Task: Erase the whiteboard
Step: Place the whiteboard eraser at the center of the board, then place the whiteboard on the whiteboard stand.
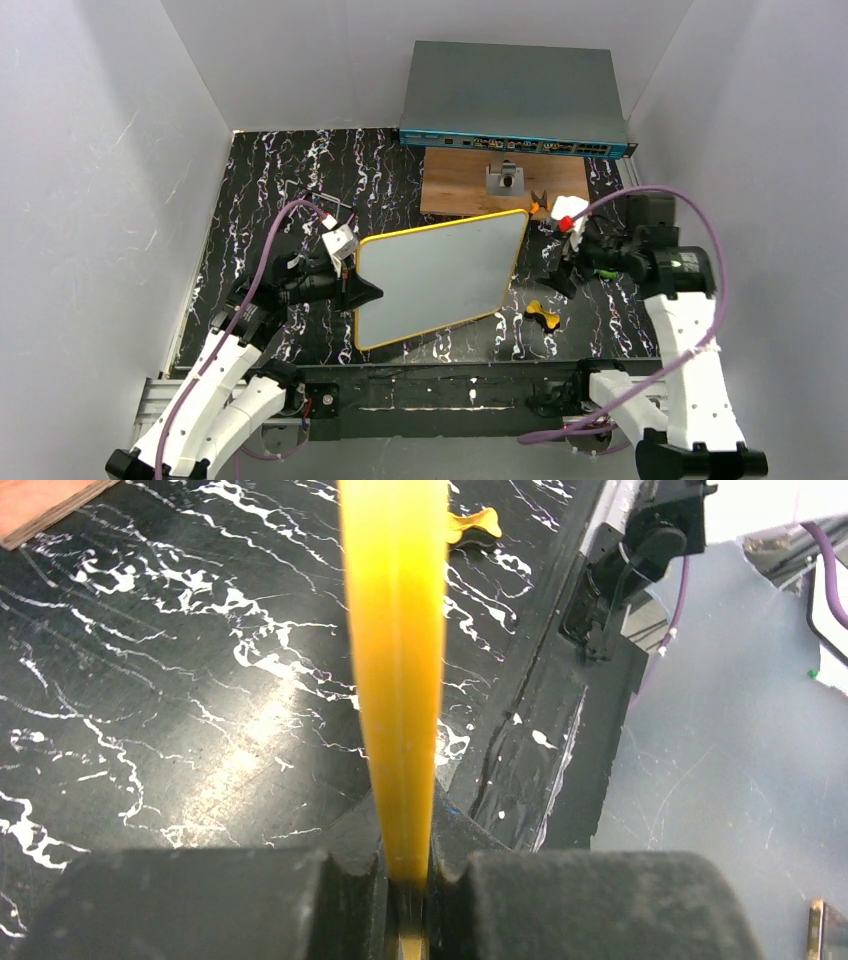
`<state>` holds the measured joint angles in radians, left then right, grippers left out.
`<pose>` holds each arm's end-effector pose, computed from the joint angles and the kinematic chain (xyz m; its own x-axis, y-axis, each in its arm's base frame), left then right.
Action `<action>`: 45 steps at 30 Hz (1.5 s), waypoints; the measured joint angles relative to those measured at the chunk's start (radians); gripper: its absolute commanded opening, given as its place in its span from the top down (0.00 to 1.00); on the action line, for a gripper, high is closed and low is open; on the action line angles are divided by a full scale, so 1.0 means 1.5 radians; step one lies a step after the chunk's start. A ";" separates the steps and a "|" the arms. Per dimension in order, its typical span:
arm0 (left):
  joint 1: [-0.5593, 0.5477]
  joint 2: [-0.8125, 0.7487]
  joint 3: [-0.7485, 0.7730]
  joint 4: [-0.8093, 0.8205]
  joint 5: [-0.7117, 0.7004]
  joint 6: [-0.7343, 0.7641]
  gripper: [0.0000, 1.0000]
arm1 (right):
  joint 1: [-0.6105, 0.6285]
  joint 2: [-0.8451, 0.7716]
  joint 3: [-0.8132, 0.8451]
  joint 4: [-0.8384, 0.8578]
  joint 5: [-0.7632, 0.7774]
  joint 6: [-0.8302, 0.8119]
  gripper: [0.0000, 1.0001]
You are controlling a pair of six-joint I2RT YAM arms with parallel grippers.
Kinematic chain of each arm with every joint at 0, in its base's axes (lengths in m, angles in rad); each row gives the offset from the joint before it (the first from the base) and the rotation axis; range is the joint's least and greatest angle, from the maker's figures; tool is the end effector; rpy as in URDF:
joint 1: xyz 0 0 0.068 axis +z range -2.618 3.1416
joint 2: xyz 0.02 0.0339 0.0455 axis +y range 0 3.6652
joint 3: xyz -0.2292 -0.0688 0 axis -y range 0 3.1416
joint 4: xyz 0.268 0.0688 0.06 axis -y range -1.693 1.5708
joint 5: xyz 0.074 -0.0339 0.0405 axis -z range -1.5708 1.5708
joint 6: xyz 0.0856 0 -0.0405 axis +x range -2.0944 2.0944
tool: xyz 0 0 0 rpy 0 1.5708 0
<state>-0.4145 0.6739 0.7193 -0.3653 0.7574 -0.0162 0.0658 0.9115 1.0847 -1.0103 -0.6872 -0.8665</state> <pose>0.1916 -0.1486 0.2858 -0.3022 0.1201 -0.9456 0.8848 0.4044 -0.2314 0.2231 0.0691 0.2958 -0.1181 -0.5982 -0.7926 -0.8721 0.4441 -0.2052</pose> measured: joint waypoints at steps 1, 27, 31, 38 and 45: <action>0.000 0.003 0.000 0.001 0.011 0.011 1.00 | 0.001 -0.006 0.038 -0.016 -0.032 -0.004 0.06; 0.000 0.050 0.023 0.004 0.067 0.115 1.00 | 0.219 0.388 0.468 -0.277 -0.032 -0.050 0.23; 0.000 0.046 0.023 0.004 0.067 0.115 1.00 | 0.240 0.411 0.462 -0.266 -0.018 -0.054 0.51; 0.011 0.040 0.016 -0.008 0.075 0.113 1.00 | 0.273 0.443 0.460 -0.311 -0.027 -0.158 0.99; 0.005 0.012 0.022 0.002 -0.033 0.100 0.22 | 0.274 0.459 0.490 -0.338 -0.047 -0.098 0.99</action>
<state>-0.4076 0.6918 0.7517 -0.3626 0.7086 0.1337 0.4770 1.5993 1.8198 -1.5173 -0.7578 -1.0142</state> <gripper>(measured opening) 0.483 0.112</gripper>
